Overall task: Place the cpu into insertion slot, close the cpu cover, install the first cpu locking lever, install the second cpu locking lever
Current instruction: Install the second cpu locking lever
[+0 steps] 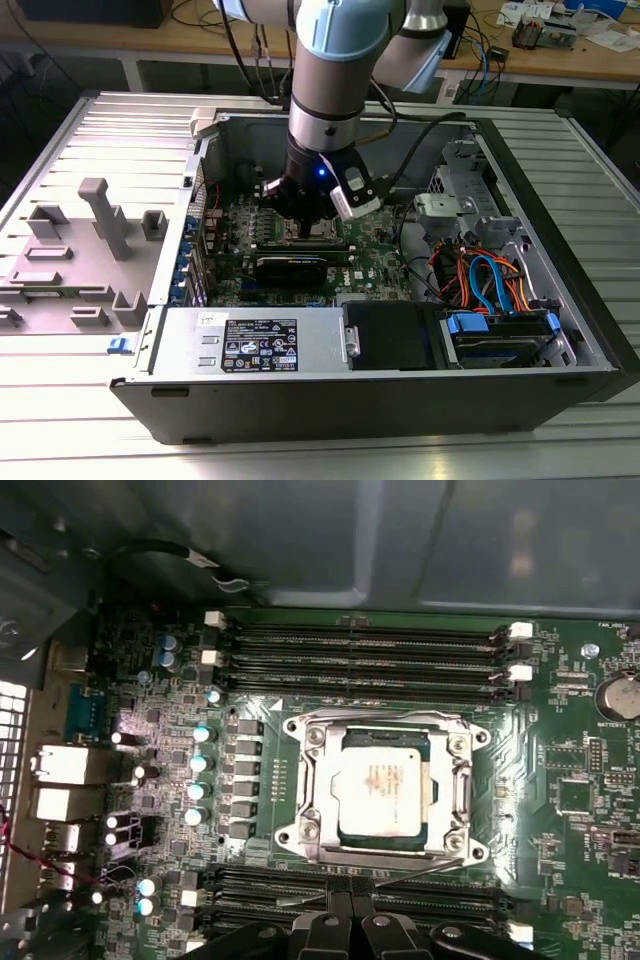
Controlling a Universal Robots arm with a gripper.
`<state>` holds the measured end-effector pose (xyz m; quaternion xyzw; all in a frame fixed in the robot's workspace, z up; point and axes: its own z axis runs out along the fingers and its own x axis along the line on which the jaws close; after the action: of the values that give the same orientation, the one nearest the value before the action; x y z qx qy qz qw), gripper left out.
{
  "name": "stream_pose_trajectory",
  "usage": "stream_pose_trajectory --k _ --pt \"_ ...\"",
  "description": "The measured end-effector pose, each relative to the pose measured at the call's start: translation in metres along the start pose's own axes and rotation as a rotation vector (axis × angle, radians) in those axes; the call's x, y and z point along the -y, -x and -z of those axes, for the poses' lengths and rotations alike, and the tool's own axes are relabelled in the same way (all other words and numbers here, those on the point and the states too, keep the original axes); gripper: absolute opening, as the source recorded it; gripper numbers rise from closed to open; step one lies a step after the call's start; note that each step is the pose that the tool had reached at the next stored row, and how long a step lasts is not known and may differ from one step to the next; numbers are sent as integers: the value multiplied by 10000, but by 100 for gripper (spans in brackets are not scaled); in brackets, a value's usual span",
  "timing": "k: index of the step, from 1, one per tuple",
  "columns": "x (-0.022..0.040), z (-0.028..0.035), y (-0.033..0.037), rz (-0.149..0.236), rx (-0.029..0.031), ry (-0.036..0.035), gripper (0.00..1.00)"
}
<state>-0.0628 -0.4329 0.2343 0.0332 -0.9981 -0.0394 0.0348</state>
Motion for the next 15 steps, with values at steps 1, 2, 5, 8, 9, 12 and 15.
stream_pose_trajectory --k 1,2,5,8,9,12,15 --pt "11 -5 -19 4 3 52 11" --pt "17 -8 -32 6 5 76 11" --pt "39 -22 -81 11 9 149 11" --pt "53 -48 -118 15 14 206 11" --pt "54 -58 -130 22 13 216 11" --pt "59 -79 -150 208 24 367 11" --pt "73 -104 -173 315 30 383 11"
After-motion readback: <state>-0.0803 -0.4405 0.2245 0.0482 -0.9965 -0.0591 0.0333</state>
